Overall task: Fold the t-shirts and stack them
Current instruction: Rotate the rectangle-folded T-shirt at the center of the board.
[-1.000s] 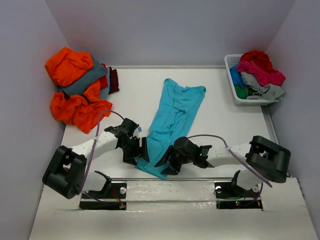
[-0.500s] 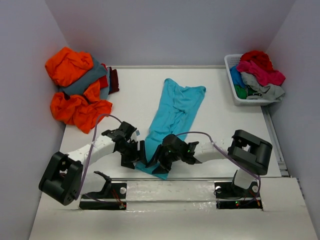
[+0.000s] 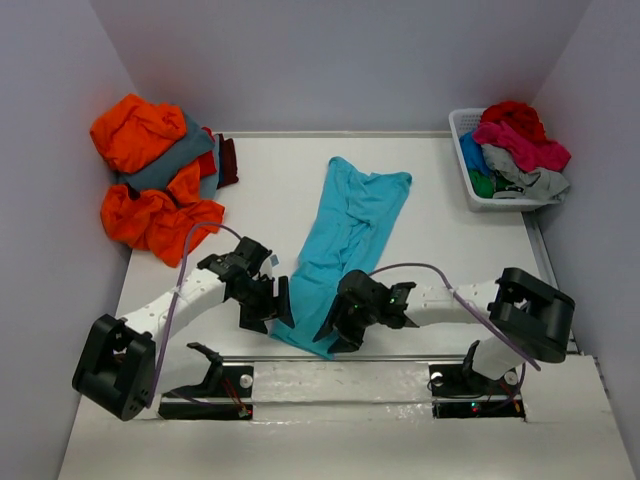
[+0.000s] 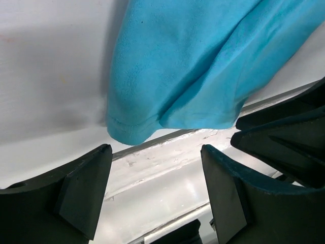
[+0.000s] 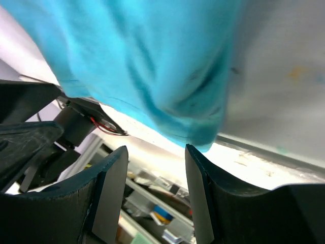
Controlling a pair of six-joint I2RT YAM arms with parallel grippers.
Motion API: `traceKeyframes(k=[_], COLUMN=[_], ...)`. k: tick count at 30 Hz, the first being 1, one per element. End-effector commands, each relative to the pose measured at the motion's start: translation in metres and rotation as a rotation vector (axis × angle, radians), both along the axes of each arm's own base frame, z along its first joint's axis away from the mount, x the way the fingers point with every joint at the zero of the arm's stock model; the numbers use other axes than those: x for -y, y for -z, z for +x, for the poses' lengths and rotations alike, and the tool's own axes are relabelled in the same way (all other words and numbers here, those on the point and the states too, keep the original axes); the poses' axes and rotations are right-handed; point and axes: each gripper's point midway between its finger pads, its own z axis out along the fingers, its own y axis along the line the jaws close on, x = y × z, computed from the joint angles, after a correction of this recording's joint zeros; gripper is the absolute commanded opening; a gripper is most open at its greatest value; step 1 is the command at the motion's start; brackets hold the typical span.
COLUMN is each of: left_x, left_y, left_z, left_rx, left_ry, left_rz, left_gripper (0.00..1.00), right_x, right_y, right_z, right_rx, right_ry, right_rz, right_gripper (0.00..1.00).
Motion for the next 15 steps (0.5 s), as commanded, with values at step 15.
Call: traceKeyframes(k=[15], left_x=[0.005], left_y=[0.004], left_z=[0.006], left_rx=[-0.01], left_ry=[0.042], left_rz=[-0.002], left_gripper=[0.82], right_x=[0.035], right_y=[0.013], right_z=[-0.017], right_rx=[0.012], right_ry=[-0.073], right_rz=[-0.086], right_gripper=[0.54])
